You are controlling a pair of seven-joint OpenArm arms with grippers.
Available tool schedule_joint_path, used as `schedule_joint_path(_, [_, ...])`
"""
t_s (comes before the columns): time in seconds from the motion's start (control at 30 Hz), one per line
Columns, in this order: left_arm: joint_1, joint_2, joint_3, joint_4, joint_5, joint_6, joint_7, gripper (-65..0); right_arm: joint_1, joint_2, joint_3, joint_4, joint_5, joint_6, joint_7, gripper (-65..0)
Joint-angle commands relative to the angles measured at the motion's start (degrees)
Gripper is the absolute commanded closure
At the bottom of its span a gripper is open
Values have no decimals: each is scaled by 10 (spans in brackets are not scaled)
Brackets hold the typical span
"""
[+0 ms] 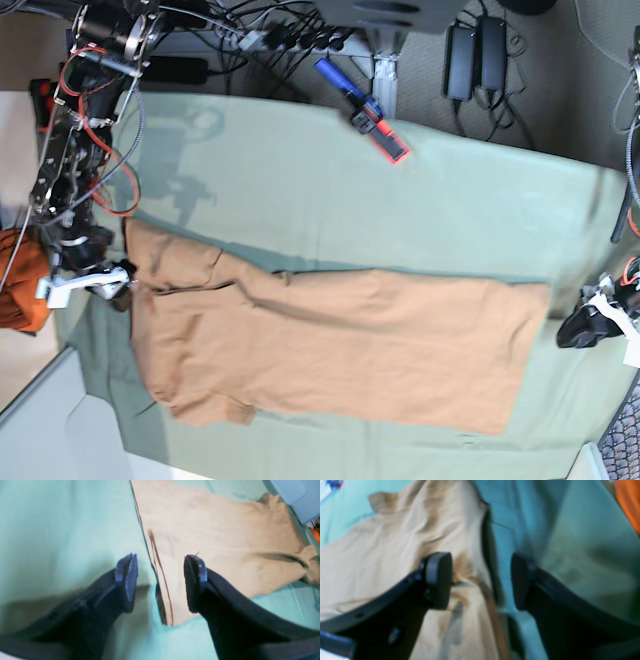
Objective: Fold the T-shirt properly
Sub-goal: 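Regrasp the folded edge, right gripper at shoulder, left at hem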
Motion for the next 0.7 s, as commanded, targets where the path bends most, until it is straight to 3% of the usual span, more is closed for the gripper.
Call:
schedule_joint_path(0.0, [-7, -11, -3, 9, -12, -5, -2, -332, -1, 11, 17, 11, 19, 31, -3, -375])
schedule_joint_path(0.1, [6, -11, -3, 9, -18, -5, 0, -332, -37, 10, 51, 11, 68, 31, -28, -375])
schedule_joint_path(0.33, [21, -11, -3, 9, -32, -5, 5, -332, -116, -16, 71, 11, 114, 32, -36, -375])
schedule_joint_path(0.67, [21, -11, -3, 9, -43, -5, 9, -332, -109, -83, 71, 12, 135, 60, -37, -373])
